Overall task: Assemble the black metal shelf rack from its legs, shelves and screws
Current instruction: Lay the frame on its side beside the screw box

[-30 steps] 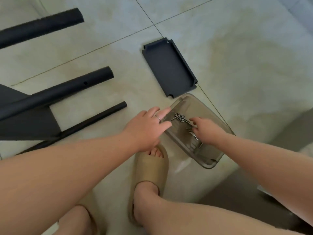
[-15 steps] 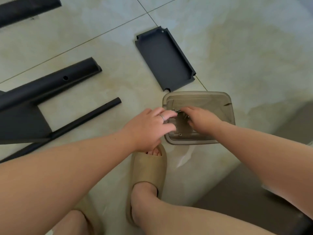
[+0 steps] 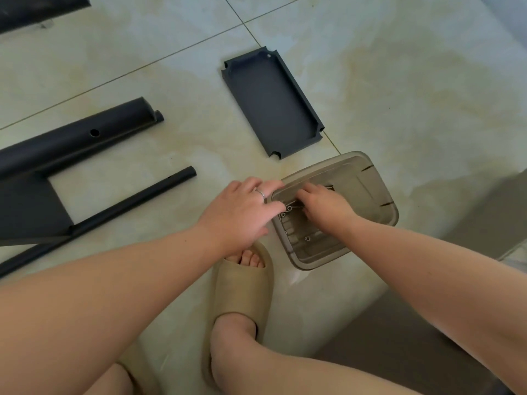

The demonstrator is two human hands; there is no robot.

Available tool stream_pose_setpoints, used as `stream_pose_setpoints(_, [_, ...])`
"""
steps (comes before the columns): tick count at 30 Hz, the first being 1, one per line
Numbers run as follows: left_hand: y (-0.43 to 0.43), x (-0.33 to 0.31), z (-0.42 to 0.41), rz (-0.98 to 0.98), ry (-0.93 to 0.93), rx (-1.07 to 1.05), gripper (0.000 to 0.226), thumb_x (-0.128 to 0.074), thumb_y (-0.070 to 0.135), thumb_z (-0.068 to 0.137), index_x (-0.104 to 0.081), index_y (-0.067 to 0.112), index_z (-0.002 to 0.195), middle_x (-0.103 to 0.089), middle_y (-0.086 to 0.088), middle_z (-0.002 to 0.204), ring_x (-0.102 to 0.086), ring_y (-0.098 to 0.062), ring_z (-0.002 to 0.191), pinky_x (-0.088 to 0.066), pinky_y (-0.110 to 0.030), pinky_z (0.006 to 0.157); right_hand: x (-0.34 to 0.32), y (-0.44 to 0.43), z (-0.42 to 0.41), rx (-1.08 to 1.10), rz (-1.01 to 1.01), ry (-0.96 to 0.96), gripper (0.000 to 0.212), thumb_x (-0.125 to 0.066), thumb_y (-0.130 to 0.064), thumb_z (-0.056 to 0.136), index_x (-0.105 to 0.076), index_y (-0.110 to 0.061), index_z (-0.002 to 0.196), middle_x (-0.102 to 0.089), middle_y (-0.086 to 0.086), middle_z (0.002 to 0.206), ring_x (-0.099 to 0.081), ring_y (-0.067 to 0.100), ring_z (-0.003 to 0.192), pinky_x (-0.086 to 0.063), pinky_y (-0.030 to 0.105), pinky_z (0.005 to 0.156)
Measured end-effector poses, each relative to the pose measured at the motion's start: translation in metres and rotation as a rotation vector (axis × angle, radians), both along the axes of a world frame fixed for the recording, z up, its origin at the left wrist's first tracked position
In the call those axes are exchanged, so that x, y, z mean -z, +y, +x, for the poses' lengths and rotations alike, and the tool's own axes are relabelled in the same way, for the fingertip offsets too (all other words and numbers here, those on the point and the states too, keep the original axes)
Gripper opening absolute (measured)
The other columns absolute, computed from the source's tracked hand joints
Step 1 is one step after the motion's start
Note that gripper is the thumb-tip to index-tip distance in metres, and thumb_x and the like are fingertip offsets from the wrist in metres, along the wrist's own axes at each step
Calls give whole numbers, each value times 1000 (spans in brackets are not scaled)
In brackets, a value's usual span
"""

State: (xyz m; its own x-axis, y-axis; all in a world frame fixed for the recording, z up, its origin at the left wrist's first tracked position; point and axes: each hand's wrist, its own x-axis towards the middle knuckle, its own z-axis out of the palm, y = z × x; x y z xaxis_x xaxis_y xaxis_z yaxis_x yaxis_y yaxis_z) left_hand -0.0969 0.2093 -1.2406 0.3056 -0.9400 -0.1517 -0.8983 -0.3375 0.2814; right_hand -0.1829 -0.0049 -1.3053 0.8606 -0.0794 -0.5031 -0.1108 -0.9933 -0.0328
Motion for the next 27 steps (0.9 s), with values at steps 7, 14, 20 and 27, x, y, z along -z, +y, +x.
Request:
stream_pose_setpoints(7, [-4, 1, -9, 6, -5, -81, 20, -59, 31, 98, -66, 21, 114, -40, -13, 151, -40, -33, 134, -39, -44, 100, 3, 0, 1, -56, -39, 0, 23, -50, -13, 101, -56, -14, 123, -55, 8, 122, -55, 28, 111, -46, 37, 83])
stream_pose_setpoints(14, [-4, -7, -11, 61, -36, -96, 33, -56, 41, 98, -59, 23, 125, -45, -3, 142, -41, -27, 127, -40, -39, 95, -25, 0, 2, 91, 55, -14, 17, -48, -15, 98, -60, -10, 109, -60, 8, 106, -58, 30, 101, -52, 41, 80])
stream_pose_setpoints(20, [22, -57, 6, 307, 148, -111, 43, -54, 28, 98, -46, 30, 140, -47, 1, 144, -49, -24, 125, -44, -40, 96, -92, 10, -6, 277, 298, -136, 5, -55, -11, 96, -60, -11, 98, -63, 3, 95, -61, 25, 88, -53, 42, 80])
stream_pose_setpoints(27, [122, -151, 29, 312, 122, -383, 24, -48, 38, 99, -57, 34, 121, -60, 10, 105, -59, -17, 100, -46, -33, 76, -208, 77, 37, 250, 446, -329, 12, -57, -13, 96, -56, -24, 90, -66, -7, 79, -61, 20, 70, -50, 28, 63])
